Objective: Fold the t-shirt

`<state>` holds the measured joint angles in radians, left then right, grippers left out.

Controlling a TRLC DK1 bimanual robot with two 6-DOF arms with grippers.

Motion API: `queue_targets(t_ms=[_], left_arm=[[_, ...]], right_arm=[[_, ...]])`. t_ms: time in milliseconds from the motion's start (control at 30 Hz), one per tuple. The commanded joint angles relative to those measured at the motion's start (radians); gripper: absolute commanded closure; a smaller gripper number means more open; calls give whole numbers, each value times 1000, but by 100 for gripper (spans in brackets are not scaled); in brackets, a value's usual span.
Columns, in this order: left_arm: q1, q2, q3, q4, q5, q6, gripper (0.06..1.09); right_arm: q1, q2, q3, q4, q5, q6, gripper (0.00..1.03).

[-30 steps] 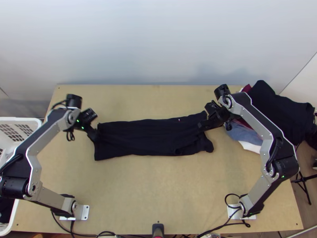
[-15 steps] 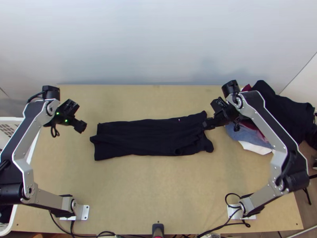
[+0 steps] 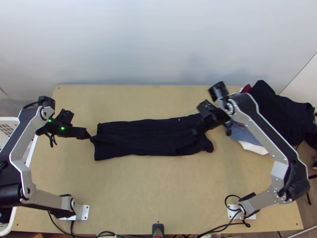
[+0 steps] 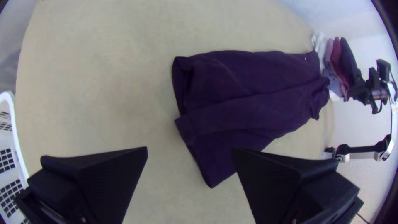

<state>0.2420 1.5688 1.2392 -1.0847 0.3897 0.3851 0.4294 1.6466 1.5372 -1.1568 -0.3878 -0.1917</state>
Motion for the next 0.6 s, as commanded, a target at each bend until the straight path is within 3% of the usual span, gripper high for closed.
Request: queue_targets(t_ms=[0, 267, 567], left_arm=[[51, 56, 3, -15, 89, -78, 10], [29, 106, 48, -14, 172, -166, 10], [23, 131, -1, -4, 230, -183, 10]], right_arm=[[65, 124, 72, 58, -45, -52, 100], [65, 268, 67, 200, -75, -66, 100], [48, 403, 61, 295, -75, -83, 100]])
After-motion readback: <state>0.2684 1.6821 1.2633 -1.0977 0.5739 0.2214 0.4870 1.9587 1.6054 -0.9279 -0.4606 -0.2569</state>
